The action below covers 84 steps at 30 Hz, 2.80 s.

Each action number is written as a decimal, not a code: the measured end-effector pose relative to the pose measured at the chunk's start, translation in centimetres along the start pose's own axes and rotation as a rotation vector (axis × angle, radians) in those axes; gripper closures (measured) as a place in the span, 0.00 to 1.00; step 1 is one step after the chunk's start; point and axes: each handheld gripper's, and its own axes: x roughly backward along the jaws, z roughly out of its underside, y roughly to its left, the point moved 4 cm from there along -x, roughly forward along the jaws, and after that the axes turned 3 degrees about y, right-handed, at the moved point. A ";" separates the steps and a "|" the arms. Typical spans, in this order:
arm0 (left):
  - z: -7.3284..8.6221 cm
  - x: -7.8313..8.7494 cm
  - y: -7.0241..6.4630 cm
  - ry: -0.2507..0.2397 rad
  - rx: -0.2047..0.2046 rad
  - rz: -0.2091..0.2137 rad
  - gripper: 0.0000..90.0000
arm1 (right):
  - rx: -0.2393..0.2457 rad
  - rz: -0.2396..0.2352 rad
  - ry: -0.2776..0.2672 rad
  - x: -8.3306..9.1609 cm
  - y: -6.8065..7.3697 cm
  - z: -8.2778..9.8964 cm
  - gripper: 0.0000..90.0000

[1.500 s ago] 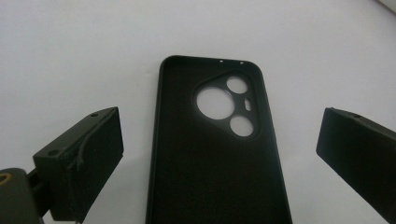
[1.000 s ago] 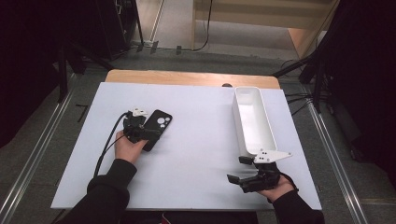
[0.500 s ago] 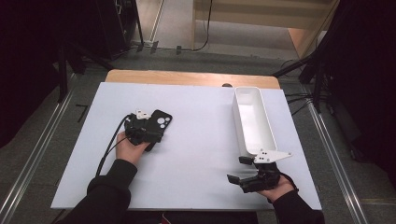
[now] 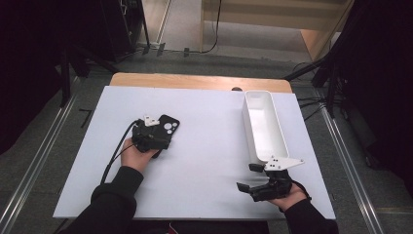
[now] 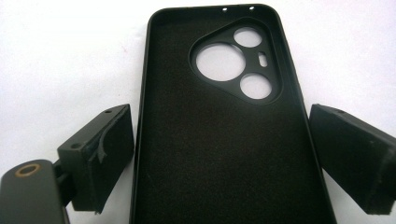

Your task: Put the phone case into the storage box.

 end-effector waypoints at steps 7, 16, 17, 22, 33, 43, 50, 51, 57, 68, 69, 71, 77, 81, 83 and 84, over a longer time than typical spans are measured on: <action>0.0 0.0 0.0 -0.003 0.003 0.004 0.14 | 0.000 0.000 0.001 0.0 0.0 0.0 0.14; 0.0 0.1 0.1 -0.012 -0.005 0.004 0.15 | -0.004 -0.003 -0.004 -0.1 0.0 0.0 0.14; 0.0 0.1 0.1 -0.015 -0.005 0.006 0.15 | -0.001 -0.003 -0.004 -0.1 0.0 0.0 0.14; -0.1 0.2 0.1 -0.013 0.011 0.022 0.16 | -0.001 -0.005 -0.002 0.0 0.0 0.0 0.14; -1.6 2.8 0.1 -0.102 0.054 0.066 0.16 | -0.005 -0.002 -0.002 -0.1 0.0 -0.1 0.14; -2.5 4.9 -1.0 -0.137 0.059 0.124 0.16 | -0.003 -0.002 -0.005 -0.1 0.0 -0.1 0.14; -2.7 5.7 -2.0 -0.139 0.059 0.175 0.16 | -0.005 -0.003 -0.007 -0.1 0.1 -0.1 0.14; -2.7 5.8 -2.2 -0.143 0.061 0.180 0.16 | -0.005 -0.001 -0.008 0.0 0.1 -0.1 0.14; -2.7 6.1 -3.0 -0.140 0.064 0.206 0.16 | 0.000 0.002 -0.020 0.1 0.1 -0.3 0.14; -2.4 6.7 -5.0 -0.154 0.044 0.221 0.15 | 0.006 0.010 -0.022 0.2 0.3 -0.5 0.14; -2.3 6.8 -5.3 -0.156 0.041 0.216 0.15 | 0.005 0.010 -0.023 0.2 0.3 -0.6 0.14; -2.2 6.8 -5.7 -0.159 0.036 0.215 0.15 | 0.000 0.006 -0.030 0.1 0.4 -0.7 0.14; -1.9 7.1 -6.8 -0.172 0.038 0.213 0.15 | 0.002 0.016 -0.045 0.1 0.6 -1.1 0.14; -1.7 7.2 -7.4 -0.184 0.040 0.214 0.15 | 0.009 0.021 -0.047 0.0 0.9 -1.4 0.14; -1.6 7.3 -7.8 -0.189 0.029 0.213 0.15 | 0.010 0.026 -0.046 -0.1 1.0 -1.6 0.14; -1.6 7.3 -8.0 -0.191 0.030 0.214 0.15 | 0.011 0.029 -0.050 -0.1 1.1 -1.7 0.14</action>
